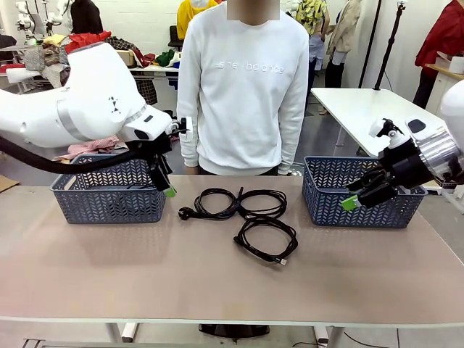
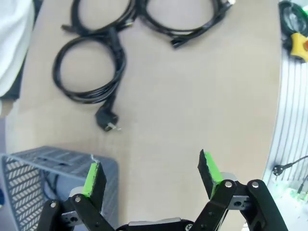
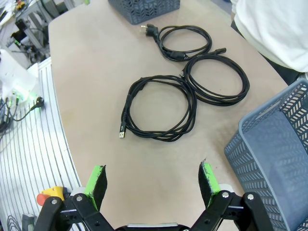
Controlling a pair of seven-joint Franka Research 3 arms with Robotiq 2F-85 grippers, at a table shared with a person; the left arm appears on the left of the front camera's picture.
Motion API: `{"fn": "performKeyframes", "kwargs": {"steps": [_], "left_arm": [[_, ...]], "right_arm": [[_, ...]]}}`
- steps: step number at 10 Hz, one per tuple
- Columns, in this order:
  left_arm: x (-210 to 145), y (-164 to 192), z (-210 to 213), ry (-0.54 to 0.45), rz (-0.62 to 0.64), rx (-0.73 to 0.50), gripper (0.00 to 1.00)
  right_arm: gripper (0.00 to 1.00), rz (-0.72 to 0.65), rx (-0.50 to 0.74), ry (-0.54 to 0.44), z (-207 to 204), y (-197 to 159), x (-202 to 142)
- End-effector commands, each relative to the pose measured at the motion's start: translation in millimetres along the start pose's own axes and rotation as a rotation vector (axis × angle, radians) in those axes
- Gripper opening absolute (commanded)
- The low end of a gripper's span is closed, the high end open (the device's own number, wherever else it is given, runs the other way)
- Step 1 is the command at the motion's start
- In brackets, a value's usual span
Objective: Organize the cables according to human instructions.
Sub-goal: Pick up a bundle of cables and place it in the basket indicated by the human.
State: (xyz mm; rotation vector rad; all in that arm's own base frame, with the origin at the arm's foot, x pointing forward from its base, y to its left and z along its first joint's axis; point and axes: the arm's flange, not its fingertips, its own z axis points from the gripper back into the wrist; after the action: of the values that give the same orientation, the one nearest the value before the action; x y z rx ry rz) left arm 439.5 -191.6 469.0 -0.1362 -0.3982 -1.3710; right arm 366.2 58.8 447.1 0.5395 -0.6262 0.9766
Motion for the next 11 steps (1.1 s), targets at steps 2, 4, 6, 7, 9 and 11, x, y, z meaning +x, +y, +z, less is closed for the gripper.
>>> {"fn": "performKeyframes", "kwargs": {"steps": [2, 4, 6, 7, 9, 11], "left_arm": [[-14, -35, -11, -0.04, -0.021, -0.049, 1.0], [-18, -53, -21, -0.046, -0.032, -0.062, 1.0], [-21, -57, -27, -0.047, -0.059, -0.053, 1.0], [-11, -53, -24, -0.004, -0.02, -0.072, 1.0], [-11, -53, -24, -0.004, -0.02, -0.072, 1.0], [-11, -53, -24, -0.004, -0.02, -0.072, 1.0]], "right_arm": [[1.0, 0.025, 0.004, -0.029, -2, -5, 0], [1.0, 0.025, 0.004, -0.029, -2, -5, 0], [1.0, 0.025, 0.004, -0.029, -2, -5, 0], [1.0, 0.025, 0.004, -0.029, -2, -5, 0], [1.0, 0.025, 0.004, -0.029, -2, -5, 0], [1.0, 0.025, 0.004, -0.029, -2, -5, 0]]}}
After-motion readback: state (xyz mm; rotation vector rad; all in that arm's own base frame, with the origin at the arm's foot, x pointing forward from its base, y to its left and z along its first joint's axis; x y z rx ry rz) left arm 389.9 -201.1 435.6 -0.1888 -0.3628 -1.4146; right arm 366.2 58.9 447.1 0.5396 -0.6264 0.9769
